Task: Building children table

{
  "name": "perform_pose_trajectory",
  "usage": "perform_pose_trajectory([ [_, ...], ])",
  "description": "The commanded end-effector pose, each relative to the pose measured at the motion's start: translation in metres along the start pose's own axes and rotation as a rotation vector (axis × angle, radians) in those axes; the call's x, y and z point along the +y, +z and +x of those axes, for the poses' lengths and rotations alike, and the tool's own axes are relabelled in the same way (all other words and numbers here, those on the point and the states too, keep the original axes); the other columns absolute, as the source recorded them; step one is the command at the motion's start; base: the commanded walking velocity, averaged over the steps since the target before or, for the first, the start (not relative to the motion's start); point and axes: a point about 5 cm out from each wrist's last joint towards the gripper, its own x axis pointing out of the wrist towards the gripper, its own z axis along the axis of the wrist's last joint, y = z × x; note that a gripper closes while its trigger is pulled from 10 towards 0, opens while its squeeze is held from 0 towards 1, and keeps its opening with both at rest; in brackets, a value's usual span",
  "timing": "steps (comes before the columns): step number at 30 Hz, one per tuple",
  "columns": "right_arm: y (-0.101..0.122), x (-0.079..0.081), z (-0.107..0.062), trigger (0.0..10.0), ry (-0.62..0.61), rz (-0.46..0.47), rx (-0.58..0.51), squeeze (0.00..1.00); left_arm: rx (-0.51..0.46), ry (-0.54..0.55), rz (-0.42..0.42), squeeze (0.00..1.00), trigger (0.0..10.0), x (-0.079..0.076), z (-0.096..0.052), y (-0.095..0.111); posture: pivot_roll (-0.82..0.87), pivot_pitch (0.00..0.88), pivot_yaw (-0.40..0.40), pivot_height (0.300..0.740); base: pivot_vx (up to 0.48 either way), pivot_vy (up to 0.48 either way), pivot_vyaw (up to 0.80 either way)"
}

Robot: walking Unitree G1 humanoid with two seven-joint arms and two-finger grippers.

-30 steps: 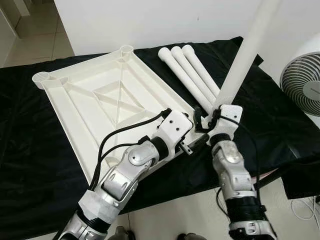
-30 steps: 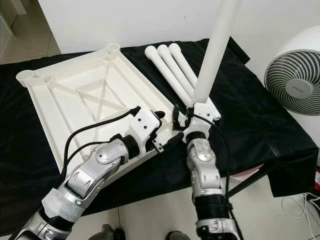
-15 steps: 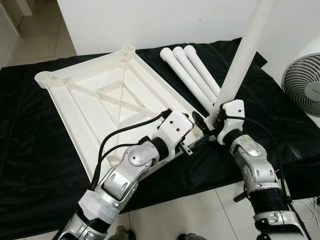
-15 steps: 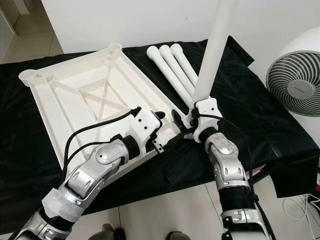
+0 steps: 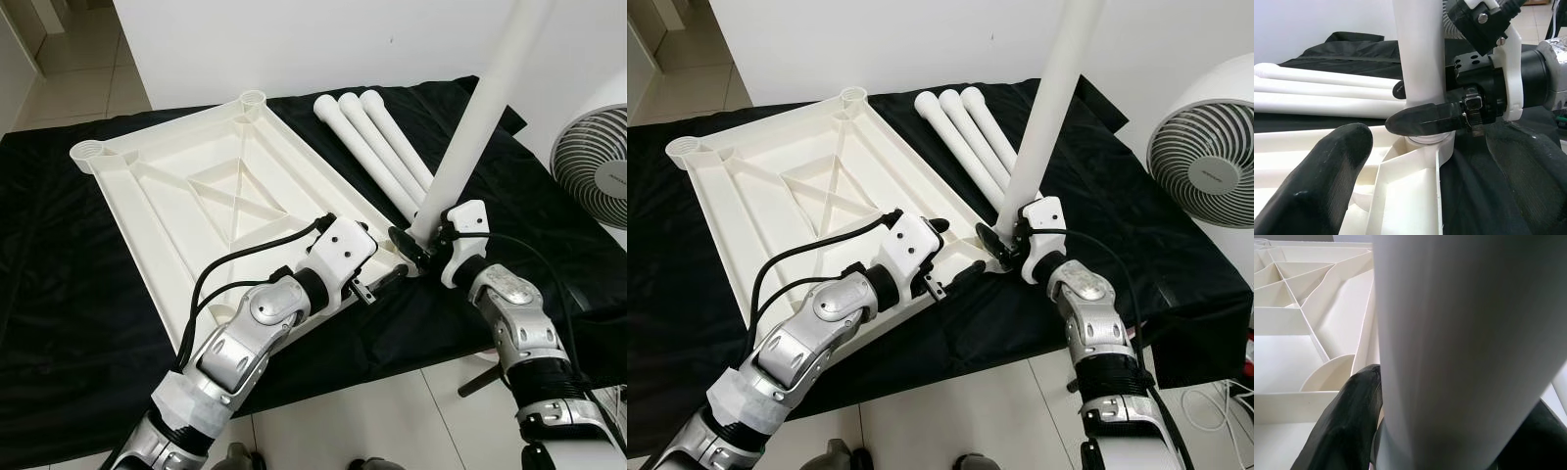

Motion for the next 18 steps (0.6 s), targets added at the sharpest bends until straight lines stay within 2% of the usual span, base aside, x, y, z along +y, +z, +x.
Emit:
perform_pose_trajectory([
  [1, -0.009, -0.003, -0.002, 0.0, -0.044, 0.008, 0.045, 0.00, 0.002, -0.118, 0.005, 0.00, 10.0, -0.007, 0.000, 0.001, -0.12, 0.064, 0.043, 0.740, 0.000, 0.000, 0.00],
  [6, -0.012, -0.003, 0.003, 0.0, -0.152, 0.058, 0.058, 0.00, 0.005, -0.121, 0.007, 0.00, 10.0, -0.007, 0.000, 0.001, -0.12, 0.063, 0.043, 0.740, 0.000, 0.000, 0.00],
  [7, -0.014, 0.000, 0.006, 0.0, -0.248, 0.102, 0.070, 0.00, 0.006, -0.124, 0.007, 0.00, 10.0, -0.008, 0.000, 0.001, -0.11, 0.063, 0.043, 0.740, 0.000, 0.000, 0.00],
  [8, -0.015, 0.001, 0.007, 0.0, -0.284, 0.105, 0.074, 0.00, 0.006, -0.125, 0.007, 0.00, 10.0, -0.008, 0.000, 0.000, -0.11, 0.063, 0.043, 0.740, 0.000, 0.000, 0.00],
  [10, -0.015, 0.002, 0.008, 0.0, -0.303, 0.103, 0.076, 0.00, 0.007, -0.126, 0.007, 0.00, 10.0, -0.009, 0.000, 0.000, -0.11, 0.063, 0.043, 0.740, 0.000, 0.000, 0.00],
  [13, -0.014, 0.007, 0.010, 0.0, -0.375, 0.149, 0.066, 0.00, 0.008, -0.127, 0.006, 0.00, 10.0, -0.009, 0.000, 0.000, -0.11, 0.063, 0.043, 0.740, 0.000, 0.000, 0.00],
  [16, -0.009, 0.016, 0.011, 0.0, -0.497, 0.168, 0.049, 0.00, 0.010, -0.130, 0.006, 0.00, 10.0, -0.010, 0.000, 0.000, -0.12, 0.060, 0.040, 0.740, 0.000, 0.000, 0.00],
  [18, -0.007, 0.020, 0.012, 0.0, -0.515, 0.175, 0.041, 0.00, 0.010, -0.130, 0.006, 0.00, 10.0, -0.010, 0.000, 0.000, -0.12, 0.060, 0.040, 0.740, 0.000, 0.000, 0.00],
])
